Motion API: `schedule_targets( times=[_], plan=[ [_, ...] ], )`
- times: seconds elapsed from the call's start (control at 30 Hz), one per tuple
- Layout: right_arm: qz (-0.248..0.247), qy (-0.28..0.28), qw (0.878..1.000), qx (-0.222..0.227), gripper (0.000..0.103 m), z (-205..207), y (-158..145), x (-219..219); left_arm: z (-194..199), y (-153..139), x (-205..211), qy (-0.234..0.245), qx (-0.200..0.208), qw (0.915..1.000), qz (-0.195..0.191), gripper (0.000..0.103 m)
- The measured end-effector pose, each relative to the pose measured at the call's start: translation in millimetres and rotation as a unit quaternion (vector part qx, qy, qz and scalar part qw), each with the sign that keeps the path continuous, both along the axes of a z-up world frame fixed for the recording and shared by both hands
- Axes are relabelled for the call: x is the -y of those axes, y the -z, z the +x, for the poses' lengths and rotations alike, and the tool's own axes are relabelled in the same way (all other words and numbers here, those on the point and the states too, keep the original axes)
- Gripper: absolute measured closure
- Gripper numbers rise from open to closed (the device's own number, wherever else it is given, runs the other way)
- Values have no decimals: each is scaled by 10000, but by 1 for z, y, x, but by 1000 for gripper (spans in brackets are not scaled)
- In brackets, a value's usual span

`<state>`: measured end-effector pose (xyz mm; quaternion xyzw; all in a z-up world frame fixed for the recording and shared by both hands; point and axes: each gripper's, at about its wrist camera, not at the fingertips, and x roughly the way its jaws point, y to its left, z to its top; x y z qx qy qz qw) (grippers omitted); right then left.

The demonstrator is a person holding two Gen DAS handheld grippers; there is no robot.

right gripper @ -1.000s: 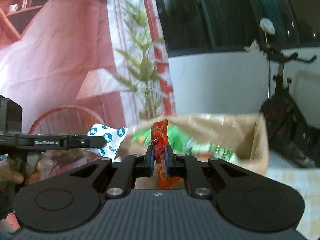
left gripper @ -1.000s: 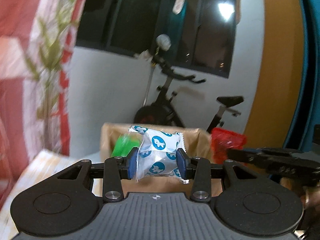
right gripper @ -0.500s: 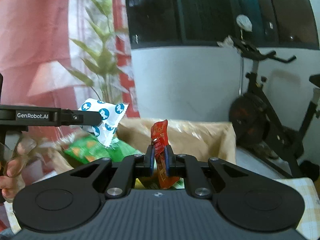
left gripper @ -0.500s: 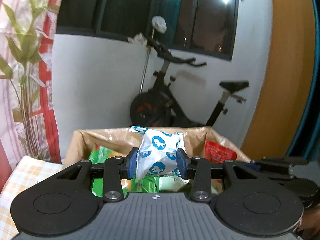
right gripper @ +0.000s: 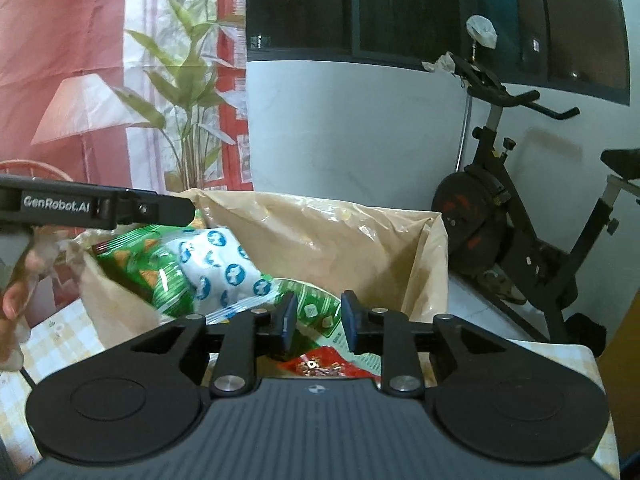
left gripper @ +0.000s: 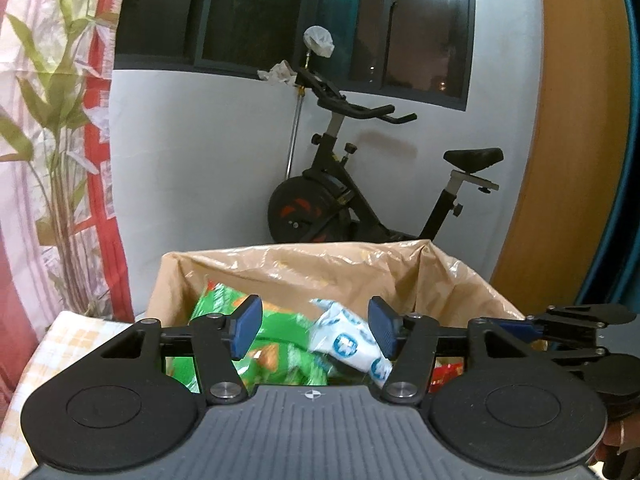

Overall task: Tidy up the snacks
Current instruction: 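Open the left gripper over the box while the right gripper drops the red packet inside, then move both grippers back down to the remaining snacks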

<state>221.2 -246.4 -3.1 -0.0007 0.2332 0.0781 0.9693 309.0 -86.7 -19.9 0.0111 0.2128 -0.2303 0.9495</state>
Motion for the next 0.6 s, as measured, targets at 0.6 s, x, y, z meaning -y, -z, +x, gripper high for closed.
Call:
schedule_targets(
  times=[0.6],
  plan=[
    [383, 201, 9978, 511, 76, -78, 6, -10, -90, 40, -69, -263, -453, 9977, -424, 42]
  ],
)
